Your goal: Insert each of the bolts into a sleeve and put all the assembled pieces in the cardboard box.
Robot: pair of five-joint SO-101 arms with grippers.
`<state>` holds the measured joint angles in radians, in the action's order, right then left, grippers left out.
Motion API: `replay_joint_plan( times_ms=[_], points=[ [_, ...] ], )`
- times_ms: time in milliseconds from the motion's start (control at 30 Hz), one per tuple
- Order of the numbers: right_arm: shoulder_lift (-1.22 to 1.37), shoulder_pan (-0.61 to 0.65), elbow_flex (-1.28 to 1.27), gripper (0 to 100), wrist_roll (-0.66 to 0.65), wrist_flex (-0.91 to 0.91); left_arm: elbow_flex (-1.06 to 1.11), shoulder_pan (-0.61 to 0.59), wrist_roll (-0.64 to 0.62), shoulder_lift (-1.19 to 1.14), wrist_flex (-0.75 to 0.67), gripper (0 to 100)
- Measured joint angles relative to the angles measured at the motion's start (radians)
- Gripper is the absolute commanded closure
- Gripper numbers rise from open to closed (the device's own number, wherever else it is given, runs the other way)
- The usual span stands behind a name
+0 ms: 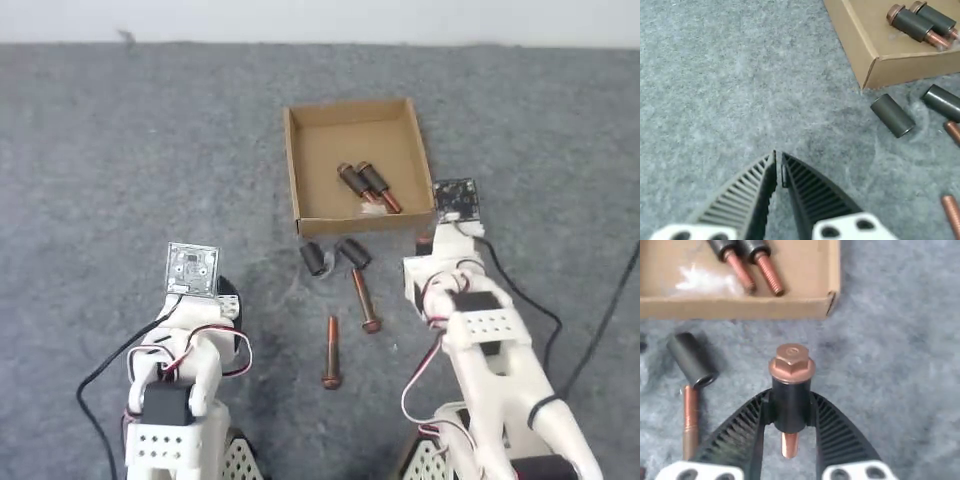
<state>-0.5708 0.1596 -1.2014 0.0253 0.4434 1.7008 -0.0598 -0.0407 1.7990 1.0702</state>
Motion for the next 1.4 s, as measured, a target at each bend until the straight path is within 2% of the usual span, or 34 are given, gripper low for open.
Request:
replay_joint_plan(
  times_ms=[300, 533, 667, 800, 1067, 1233, 1400],
  points=[
    [0.0, -0.103, 0.284, 99.3, 0.0, 0.292, 0.0, 0.0, 0.0, 0.0, 0.0, 99],
    [0.002, -0.106, 0.548, 99.3, -0.002, 0.493, 0.0, 0.0, 0.0, 0.0, 0.0, 99],
    [0.101, -0.11, 0.72, 99.3, -0.069, 0.605, 0.0, 0.0, 0.0, 0.0, 0.0, 99],
    [0.262, -0.107, 0.893, 99.3, -0.083, 0.709, 0.0, 0.0, 0.0, 0.0, 0.0, 99],
    [0.557, -0.107, 1.223, 99.3, -0.089, 0.779, 0.0, 0.0, 0.0, 0.0, 0.0, 99],
    [0.712, -0.052, 1.381, 99.3, -0.089, 0.812, 0.0, 0.0, 0.0, 0.0, 0.0, 99],
    [0.85, 0.025, 1.501, 99.3, -0.184, 0.816, 0.0, 0.0, 0.0, 0.0, 0.0, 99]
  ],
)
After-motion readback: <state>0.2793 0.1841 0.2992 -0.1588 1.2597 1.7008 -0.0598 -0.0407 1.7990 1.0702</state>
